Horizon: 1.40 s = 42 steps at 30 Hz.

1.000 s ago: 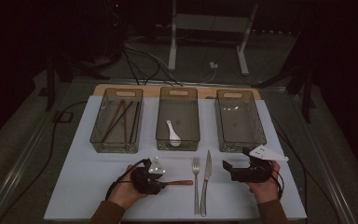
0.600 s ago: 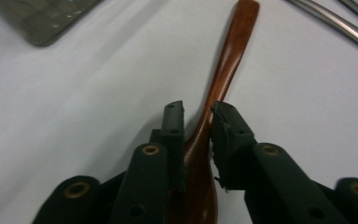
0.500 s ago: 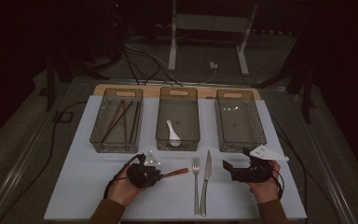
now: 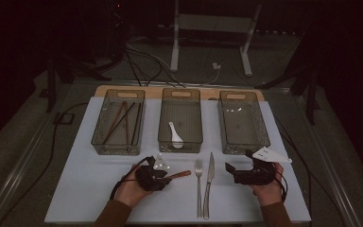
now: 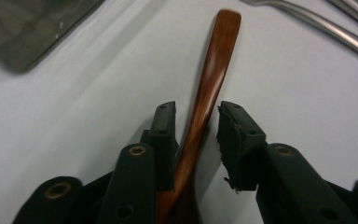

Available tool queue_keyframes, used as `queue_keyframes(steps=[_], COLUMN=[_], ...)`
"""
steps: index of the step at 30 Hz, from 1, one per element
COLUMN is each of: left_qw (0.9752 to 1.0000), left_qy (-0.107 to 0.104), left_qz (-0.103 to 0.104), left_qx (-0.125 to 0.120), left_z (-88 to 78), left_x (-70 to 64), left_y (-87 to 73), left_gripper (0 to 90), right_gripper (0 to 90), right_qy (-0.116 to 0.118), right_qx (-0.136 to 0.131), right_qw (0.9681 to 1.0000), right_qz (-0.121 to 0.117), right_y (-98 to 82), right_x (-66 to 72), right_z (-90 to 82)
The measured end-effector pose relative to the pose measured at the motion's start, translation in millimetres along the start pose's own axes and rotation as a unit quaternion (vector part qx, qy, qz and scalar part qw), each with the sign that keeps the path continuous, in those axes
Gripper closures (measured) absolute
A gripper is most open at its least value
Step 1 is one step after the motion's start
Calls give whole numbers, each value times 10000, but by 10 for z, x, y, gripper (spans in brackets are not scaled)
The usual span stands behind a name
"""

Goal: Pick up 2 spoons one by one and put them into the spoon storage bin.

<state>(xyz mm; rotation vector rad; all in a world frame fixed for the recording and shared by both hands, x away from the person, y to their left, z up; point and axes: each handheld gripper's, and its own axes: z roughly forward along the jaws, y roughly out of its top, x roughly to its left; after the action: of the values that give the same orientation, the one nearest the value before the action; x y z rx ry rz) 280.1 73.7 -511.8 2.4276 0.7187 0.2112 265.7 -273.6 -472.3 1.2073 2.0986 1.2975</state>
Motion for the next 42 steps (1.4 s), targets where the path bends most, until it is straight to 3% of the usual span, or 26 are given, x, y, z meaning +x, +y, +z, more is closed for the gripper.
queue_keyframes(steps=[7,14,20,29,42], left_qw=[9999,9997,9999,9997,9971], left_qy=[-15,-33,82,88,43], left_qz=[120,258,-10,-116,-516], left_qx=[-52,-46,-138,-170,-565], left_z=[105,138,84,23,-102], left_x=[-72,-100,-12,36,164], left_y=[125,172,191,207,172], left_gripper=[723,805,842,867,868], right_gripper=[21,21,21,21,21], right_qy=[9,27,33,37,41], right_qx=[17,54,40,34,48], right_qw=[10000,10000,10000,10000,10000], right_qz=[-9,-33,-2,-5,-6], right_y=[-2,-1,-3,-2,-2], right_x=[-2,15,1,-1,0], right_z=[5,26,15,15,14])
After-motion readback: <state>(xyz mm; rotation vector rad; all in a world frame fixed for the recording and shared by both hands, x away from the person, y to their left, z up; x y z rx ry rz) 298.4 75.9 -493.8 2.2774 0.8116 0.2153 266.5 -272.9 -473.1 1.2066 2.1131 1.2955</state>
